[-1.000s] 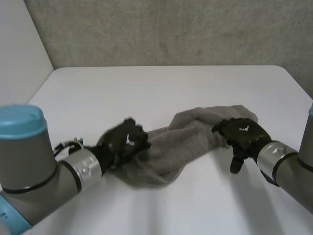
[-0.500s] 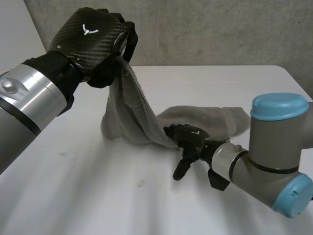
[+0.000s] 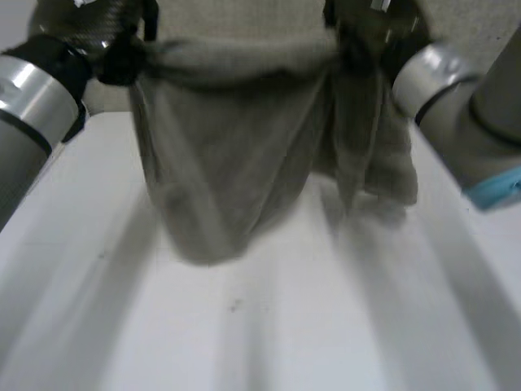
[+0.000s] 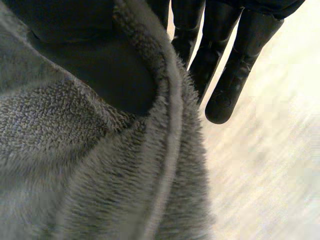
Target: Fold the towel.
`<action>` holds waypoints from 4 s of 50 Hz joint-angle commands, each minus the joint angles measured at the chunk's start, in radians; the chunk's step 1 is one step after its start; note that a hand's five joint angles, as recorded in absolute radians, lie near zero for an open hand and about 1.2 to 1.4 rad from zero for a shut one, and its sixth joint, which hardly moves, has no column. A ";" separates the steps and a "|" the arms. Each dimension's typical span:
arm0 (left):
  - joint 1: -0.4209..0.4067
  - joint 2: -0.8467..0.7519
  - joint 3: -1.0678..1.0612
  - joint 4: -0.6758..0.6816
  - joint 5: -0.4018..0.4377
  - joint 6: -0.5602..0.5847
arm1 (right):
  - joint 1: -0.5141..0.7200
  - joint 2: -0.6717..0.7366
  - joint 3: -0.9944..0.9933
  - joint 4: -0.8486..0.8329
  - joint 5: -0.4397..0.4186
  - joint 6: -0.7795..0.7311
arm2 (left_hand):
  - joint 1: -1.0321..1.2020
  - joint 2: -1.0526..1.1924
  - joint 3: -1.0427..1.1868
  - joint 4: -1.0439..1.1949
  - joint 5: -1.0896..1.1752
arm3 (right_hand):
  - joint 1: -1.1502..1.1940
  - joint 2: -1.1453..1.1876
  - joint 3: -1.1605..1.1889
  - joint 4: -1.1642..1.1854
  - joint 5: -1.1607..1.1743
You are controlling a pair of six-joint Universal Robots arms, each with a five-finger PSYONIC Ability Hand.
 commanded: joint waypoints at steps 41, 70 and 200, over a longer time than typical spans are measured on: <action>0.017 0.016 -0.470 0.155 -0.009 0.014 | -0.146 -0.048 0.560 0.148 -0.082 0.012 | 0.235 0.183 0.179 0.180 0.199 | -0.381 -0.588 -0.586 -0.613 -0.565; 0.017 0.169 -0.485 0.132 -0.011 -0.001 | -0.172 -0.097 0.594 0.063 -0.104 0.029 | 0.235 0.183 0.179 0.180 0.199 | 0.437 0.230 0.232 0.206 0.253; 0.175 -0.068 -0.416 0.236 -0.017 0.022 | 0.362 0.196 0.616 -0.167 0.185 0.161 | 0.235 0.183 0.179 0.180 0.199 | -0.411 -0.618 -0.616 -0.642 -0.594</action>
